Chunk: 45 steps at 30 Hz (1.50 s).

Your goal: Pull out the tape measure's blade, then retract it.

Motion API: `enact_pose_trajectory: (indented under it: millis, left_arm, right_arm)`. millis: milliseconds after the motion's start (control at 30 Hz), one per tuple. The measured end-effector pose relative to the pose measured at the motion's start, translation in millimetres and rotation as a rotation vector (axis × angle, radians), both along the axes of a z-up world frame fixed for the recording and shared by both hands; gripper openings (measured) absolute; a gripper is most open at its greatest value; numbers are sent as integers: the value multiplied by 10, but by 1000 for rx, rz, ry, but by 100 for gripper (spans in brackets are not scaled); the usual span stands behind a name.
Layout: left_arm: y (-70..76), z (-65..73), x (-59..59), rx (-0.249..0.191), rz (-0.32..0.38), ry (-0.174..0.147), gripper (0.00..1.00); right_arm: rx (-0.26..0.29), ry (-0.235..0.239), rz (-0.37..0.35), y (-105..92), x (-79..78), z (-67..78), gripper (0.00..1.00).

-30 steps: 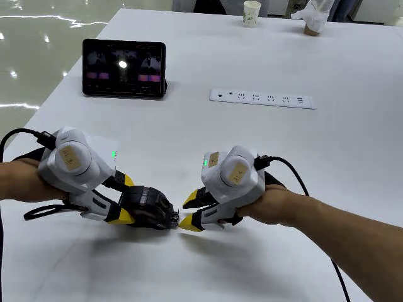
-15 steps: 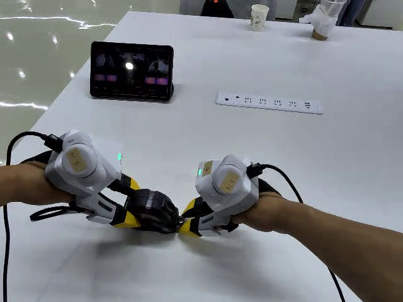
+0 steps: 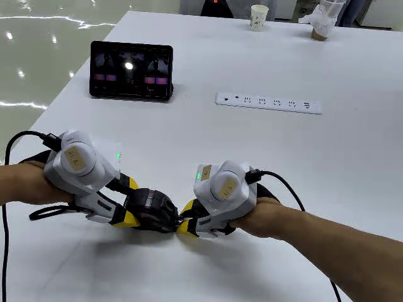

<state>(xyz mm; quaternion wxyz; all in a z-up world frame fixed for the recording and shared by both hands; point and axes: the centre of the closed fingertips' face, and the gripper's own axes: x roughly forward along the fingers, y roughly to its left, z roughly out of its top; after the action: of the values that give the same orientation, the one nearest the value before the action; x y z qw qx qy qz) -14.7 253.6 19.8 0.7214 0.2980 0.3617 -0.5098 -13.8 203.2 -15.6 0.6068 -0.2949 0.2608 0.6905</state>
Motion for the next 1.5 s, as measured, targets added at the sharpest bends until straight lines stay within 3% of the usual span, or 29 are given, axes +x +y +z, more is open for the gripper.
enact_pose_trajectory:
  millis: [667,1500]
  left_arm:
    - [0,-1,-6,8,5,4,25]
    - [0,2,-4,11,21,12,25]
  right_arm:
    - [7,8,4,-61,3,4,9]
    - [-14,11,29,-411,84,18,9]
